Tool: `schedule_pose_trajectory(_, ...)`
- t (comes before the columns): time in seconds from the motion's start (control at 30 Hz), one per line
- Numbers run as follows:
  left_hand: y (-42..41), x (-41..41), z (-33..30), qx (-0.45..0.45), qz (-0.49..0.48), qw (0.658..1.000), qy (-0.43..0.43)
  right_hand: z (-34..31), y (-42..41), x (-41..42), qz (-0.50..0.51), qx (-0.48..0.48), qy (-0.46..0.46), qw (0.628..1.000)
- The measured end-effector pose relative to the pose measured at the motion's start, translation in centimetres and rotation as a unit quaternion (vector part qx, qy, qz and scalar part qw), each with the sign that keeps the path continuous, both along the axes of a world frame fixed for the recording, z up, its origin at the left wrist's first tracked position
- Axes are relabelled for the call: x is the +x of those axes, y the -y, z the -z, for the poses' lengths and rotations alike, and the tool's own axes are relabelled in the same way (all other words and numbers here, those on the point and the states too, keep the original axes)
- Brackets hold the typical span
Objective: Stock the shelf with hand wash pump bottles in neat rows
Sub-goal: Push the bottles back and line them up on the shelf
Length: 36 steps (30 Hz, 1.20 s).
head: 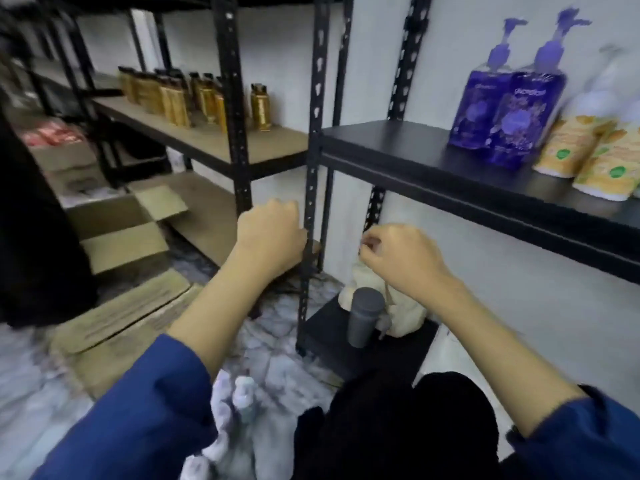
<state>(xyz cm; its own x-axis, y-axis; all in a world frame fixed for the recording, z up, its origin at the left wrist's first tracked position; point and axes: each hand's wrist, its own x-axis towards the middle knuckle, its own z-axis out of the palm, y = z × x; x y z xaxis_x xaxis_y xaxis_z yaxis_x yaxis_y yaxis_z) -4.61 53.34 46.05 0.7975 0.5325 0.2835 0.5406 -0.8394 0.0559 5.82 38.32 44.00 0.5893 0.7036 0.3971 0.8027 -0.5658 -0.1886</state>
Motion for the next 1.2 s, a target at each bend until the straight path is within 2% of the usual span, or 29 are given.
schedule_pose_trajectory(0.2,-6.7,-7.8,8.8,-0.084,-0.148,0.985,-0.032,8.3,-9.4,-3.6,-0.132,-0.088,-0.063,0.985)
schedule_pose_trajectory(0.37,-9.0,-11.4,19.4,-0.245,-0.241,0.935,-0.082,17.6,-15.9,-5.7,-0.174,-0.21,-0.11,0.956)
schedule_pose_trajectory(0.57,-6.0,-12.3,34.1,-0.446,-0.294,0.834,-0.138,31.0,-19.2,-5.9,-0.158,-0.392,-0.199,0.884)
schedule_pose_trajectory(0.63,-4.4,-12.3,38.4,-0.508,-0.318,0.79,-0.129,35.0,-19.0,-5.7,-0.138,-0.424,-0.243,0.861)
schedule_pose_trajectory(0.7,-3.0,-12.0,41.8,-0.556,-0.365,0.742,-0.082,38.9,-18.7,-5.4,-0.114,-0.439,-0.283,0.845)
schedule_pose_trajectory(0.83,-1.2,-11.1,46.2,-0.558,-0.492,0.663,0.09,44.9,-18.9,-4.7,-0.095,-0.431,-0.346,0.828)
schedule_pose_trajectory(0.93,-0.4,-9.6,48.6,-0.513,-0.55,0.632,0.189,48.2,-19.7,-4.1,-0.109,-0.385,-0.422,0.813)
schedule_pose_trajectory(1.07,-0.3,-7.3,50.4,-0.456,-0.634,0.583,0.222,51.2,-21.2,-3.4,-0.129,-0.263,-0.547,0.784)
schedule_pose_trajectory(1.17,-0.6,-6.3,52.3,-0.393,-0.666,0.583,0.251,52.2,-22.1,-3.2,-0.164,-0.249,-0.563,0.771)
schedule_pose_trajectory(1.2,-0.8,-6.0,52.9,-0.377,-0.674,0.573,0.273,52.4,-22.2,-3.1,-0.176,-0.25,-0.558,0.771)
